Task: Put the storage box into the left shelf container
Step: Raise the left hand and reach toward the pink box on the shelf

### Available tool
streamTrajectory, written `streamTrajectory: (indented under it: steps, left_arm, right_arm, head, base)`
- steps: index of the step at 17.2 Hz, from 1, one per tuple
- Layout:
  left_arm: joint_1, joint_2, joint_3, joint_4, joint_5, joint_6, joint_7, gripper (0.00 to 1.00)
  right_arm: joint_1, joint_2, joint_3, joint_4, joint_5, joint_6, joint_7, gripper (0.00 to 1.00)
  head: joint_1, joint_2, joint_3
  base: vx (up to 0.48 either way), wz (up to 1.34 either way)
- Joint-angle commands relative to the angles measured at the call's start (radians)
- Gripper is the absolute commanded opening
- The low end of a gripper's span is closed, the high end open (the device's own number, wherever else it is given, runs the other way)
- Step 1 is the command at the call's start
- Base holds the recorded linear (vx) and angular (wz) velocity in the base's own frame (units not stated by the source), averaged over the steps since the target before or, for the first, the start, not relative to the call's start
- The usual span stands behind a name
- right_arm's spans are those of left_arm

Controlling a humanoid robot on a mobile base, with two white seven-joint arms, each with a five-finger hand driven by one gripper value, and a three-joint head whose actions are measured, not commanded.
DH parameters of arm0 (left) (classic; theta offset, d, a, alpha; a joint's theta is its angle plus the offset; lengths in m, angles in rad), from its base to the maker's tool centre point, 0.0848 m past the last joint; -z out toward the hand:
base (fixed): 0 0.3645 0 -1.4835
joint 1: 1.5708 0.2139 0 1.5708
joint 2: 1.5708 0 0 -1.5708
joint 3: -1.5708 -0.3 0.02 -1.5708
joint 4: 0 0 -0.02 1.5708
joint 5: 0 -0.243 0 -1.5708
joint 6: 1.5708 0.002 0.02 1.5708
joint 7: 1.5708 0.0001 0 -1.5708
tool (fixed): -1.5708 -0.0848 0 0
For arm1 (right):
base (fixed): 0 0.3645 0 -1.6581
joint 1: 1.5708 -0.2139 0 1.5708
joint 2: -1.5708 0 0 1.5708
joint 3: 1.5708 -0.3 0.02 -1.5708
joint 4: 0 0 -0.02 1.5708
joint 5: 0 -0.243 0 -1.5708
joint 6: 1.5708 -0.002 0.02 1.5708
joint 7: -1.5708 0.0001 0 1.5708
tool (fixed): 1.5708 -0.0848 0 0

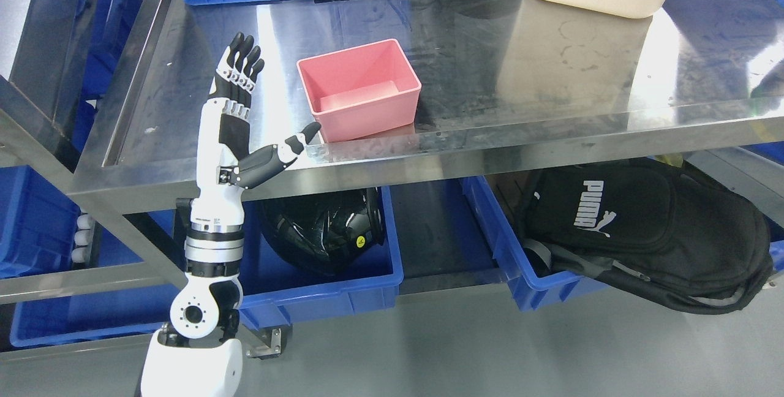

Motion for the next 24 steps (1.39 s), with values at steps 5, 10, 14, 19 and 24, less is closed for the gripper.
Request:
streamTrajectory:
  steps: [5,10,14,19,24]
  left_arm:
    - [-0.058,0.017,0.120,0.000,0.000,0.013,-0.029,1.00]
    - [-0.443,0.210,0.212,0.046,-0.014,0.377,-0.455,1.00]
    - [-0.657,0.460,-0.036,0.169,-0.095,0.438,-0.804,1.00]
    - [-0.712,0.390,-0.354,0.209,-0.265,0.523,-0.852,0.97]
    - [-0.752,0.198,-0.389,0.305,-0.295,0.651,-0.871,0.93]
  right_arm:
    - [0.009,-0.017,-0.005,-0.017,0.002,-0.001,-0.001,1.00]
    - [0.009,-0.017,-0.005,-0.017,0.002,-0.001,-0.001,1.00]
    - [0.009,-0.017,-0.005,-0.017,0.002,-0.001,-0.001,1.00]
    - [0.009,-0.017,-0.005,-0.017,0.002,-0.001,-0.001,1.00]
    - [0.009,-0.017,-0.005,-0.017,0.002,-0.001,-0.001,1.00]
  head:
    - [0.0000,0.000,0.000]
    - [0.0000,0.000,0.000]
    - [0.0000,0.000,0.000]
    - [0.0000,0.000,0.000]
    - [0.0000,0.000,0.000]
  base:
    - [0.005,0.00]
    - [0.000,0.00]
    - [0.000,0.00]
    - [0.000,0.00]
    - [0.000,0.00]
